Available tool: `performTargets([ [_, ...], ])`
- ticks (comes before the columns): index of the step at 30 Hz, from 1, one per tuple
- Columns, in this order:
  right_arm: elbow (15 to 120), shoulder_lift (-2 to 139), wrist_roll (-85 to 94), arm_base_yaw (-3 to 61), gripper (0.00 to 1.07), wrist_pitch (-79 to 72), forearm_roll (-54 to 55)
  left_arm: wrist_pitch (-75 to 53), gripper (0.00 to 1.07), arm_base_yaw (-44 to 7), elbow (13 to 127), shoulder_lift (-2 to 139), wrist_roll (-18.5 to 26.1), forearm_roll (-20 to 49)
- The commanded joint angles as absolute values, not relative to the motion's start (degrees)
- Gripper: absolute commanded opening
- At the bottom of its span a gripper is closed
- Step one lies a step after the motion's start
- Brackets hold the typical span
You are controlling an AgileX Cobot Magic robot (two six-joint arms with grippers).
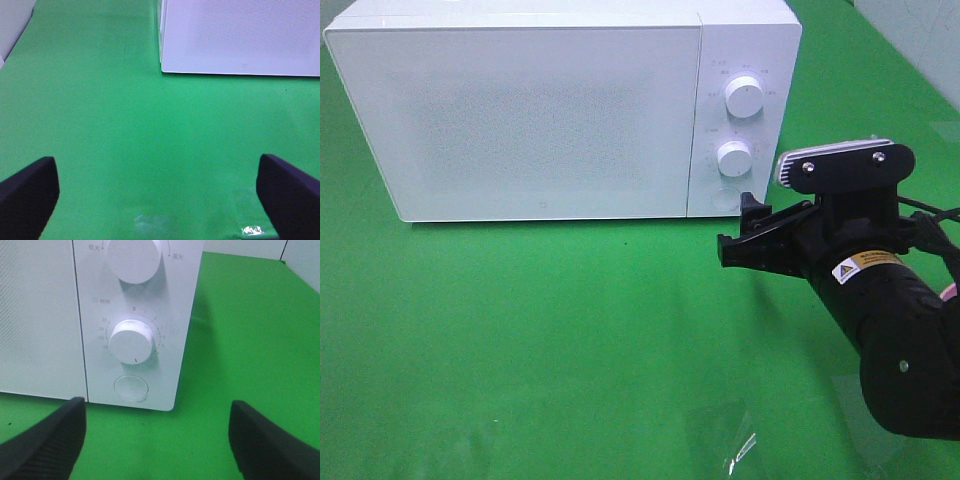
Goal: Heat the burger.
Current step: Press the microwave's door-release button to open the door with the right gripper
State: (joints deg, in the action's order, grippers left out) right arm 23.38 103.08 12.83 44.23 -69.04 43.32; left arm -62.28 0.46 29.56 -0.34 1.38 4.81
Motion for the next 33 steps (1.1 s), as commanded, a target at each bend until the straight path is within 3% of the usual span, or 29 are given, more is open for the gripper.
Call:
performTargets([
  [1, 24.01, 103.99, 12.32, 44.4, 0.76, -71.91, 42.57, -61.31, 1.01, 0.23, 29.56, -1.26, 1.26, 4.81],
  [17, 26.36, 104.05, 8.02, 44.12, 0.75, -72.48, 41.54, -61.31, 1.01, 0.23, 29.56, -1.26, 1.26, 4.81],
  [26, 26.81, 104.05, -18.22, 44.12, 0.51, -71.28, 41.54, -61.31, 1.01, 0.23, 29.56, -1.26, 1.26, 4.81],
  [28, 26.81, 104.05, -33.86, 44.12, 0.33, -71.22, 41.54, -61.31, 1.01, 0.23, 29.56, -1.26, 1.26, 4.81],
  [29, 26.81, 104.05, -33.86, 44.12, 0.33, -71.22, 41.54, -61.31, 1.01, 0.23, 29.56, -1.26, 1.26, 4.81],
  [30, 26.81, 104.05, -41.25, 44.12, 0.24, -70.99, 41.54, -61.31, 1.01, 0.23, 29.56, -1.26, 1.26, 4.81],
  [33, 26.81, 104.05, -45.89, 44.12, 0.18, -70.93, 41.54, -61.31, 1.01, 0.23, 29.56, -1.26, 1.26, 4.81],
])
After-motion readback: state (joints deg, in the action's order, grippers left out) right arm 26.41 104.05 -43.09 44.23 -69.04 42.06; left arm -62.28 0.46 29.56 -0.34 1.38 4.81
